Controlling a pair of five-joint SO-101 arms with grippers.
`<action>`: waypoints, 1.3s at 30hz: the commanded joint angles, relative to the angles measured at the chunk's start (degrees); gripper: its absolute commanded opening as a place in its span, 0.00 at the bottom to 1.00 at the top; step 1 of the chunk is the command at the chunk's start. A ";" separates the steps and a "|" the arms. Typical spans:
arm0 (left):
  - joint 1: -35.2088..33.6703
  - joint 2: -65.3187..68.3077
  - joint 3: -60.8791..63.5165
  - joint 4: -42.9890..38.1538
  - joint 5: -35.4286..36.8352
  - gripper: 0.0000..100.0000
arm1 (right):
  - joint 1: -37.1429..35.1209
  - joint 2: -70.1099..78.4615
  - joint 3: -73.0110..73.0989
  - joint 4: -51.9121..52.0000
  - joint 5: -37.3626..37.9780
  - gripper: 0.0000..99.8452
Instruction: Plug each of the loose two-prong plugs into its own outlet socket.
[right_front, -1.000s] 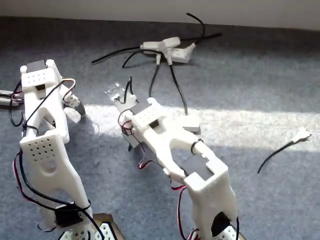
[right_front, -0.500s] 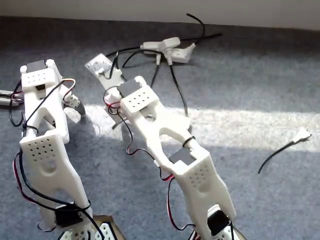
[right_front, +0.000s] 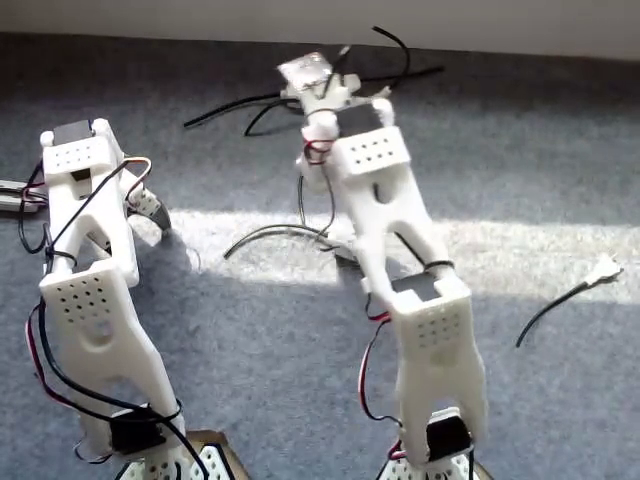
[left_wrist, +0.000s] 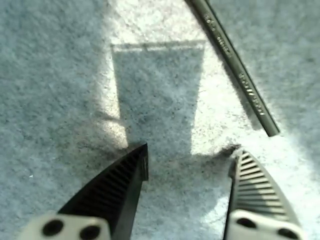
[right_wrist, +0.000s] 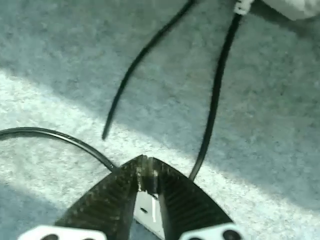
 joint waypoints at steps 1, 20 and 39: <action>1.10 -0.48 -0.31 0.70 0.35 0.26 | 4.88 -1.27 3.56 -4.00 3.78 0.01; 1.45 -0.48 -0.40 0.53 0.35 0.26 | 8.84 -2.07 22.99 -4.97 11.87 0.01; 1.45 -0.48 -0.40 0.44 0.35 0.26 | 10.95 -19.47 20.70 10.68 12.31 0.01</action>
